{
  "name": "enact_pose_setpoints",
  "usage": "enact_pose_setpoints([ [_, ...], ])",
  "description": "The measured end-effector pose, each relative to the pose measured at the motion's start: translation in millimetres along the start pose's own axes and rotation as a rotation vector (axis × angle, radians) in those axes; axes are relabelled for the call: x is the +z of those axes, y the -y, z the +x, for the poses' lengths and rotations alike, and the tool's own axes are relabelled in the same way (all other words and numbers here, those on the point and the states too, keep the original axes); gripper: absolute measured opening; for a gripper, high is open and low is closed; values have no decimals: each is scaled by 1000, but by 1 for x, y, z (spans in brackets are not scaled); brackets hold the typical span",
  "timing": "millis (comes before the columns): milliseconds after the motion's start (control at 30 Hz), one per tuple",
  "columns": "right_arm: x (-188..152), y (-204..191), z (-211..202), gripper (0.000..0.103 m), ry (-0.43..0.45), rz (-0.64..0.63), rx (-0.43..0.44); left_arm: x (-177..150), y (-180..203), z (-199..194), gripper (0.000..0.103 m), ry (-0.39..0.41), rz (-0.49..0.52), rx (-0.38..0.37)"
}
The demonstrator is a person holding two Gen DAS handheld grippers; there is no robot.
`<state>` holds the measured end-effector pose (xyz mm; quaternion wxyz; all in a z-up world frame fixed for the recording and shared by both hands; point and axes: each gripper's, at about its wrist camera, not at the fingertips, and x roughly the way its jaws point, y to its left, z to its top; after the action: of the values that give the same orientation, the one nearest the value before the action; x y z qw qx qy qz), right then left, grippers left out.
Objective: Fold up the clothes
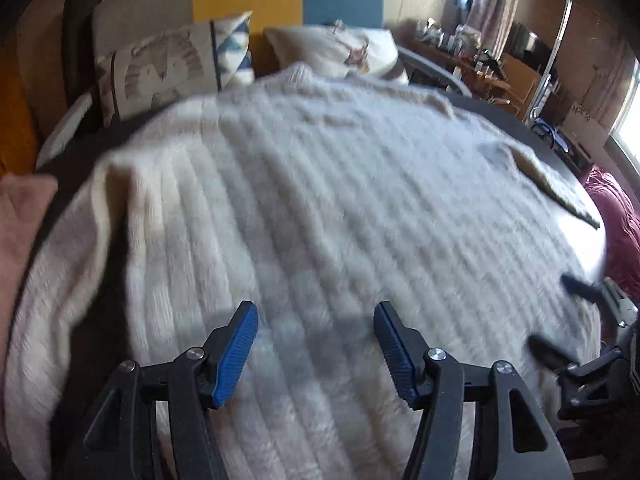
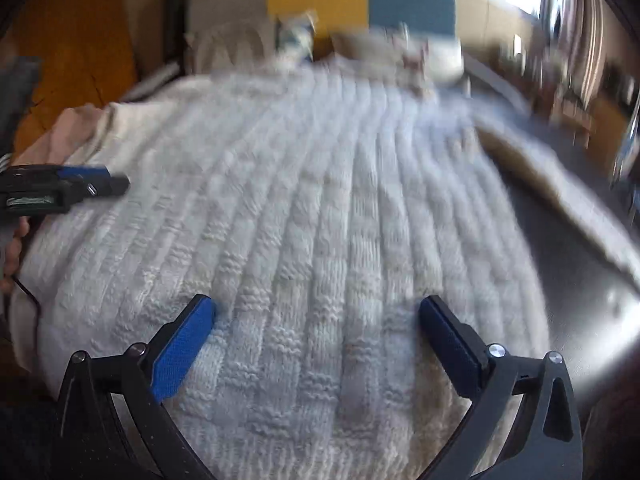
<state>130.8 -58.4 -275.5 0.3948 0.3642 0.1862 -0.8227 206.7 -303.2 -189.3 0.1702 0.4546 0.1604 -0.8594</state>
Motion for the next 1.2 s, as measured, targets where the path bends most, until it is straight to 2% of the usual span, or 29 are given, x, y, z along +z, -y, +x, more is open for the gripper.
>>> enact_pose_setpoints([
  [67, 2, 6, 4, 103, -26, 43, 8, -5, -4, -4, 62, 41, 14, -20],
  [133, 9, 4, 2, 103, -65, 82, -19, -4, -7, -13, 62, 45, 4, -24],
  [233, 10, -11, -15, 103, -23, 116, 16, -8, -12, -28, 62, 64, -12, -22],
  [400, -18, -33, -10, 103, 7, 42, -19, -41, -13, -34, 62, 66, 36, 40],
  [533, -23, -26, -11, 103, 36, 26, 16, -59, -8, -37, 62, 99, 100, 85],
  [600, -23, -25, -10, 103, 34, 21, 21, -64, -8, -39, 62, 121, 100, 95],
  [733, -24, -27, -17, 103, 27, 34, 13, -64, -7, -43, 62, 108, 107, 111],
  [800, -16, -26, -19, 103, -21, 53, 10, -57, -10, -52, 62, 82, 30, 86],
  [867, -9, -24, -27, 103, -12, 108, 40, -50, -6, -64, 62, 105, -14, 65],
  [967, 3, -28, -29, 103, 5, 134, 71, -34, 17, -73, 62, 141, 29, 24],
  [1033, 3, -34, -18, 103, -26, 86, 53, -27, 30, -64, 62, 122, 49, -11],
  [1133, -10, -43, -8, 103, -11, 8, 14, -23, 37, -37, 62, 66, 41, 11],
  [1200, -15, -41, -7, 103, 15, 13, 18, -31, 32, -18, 63, 10, 6, 16],
])
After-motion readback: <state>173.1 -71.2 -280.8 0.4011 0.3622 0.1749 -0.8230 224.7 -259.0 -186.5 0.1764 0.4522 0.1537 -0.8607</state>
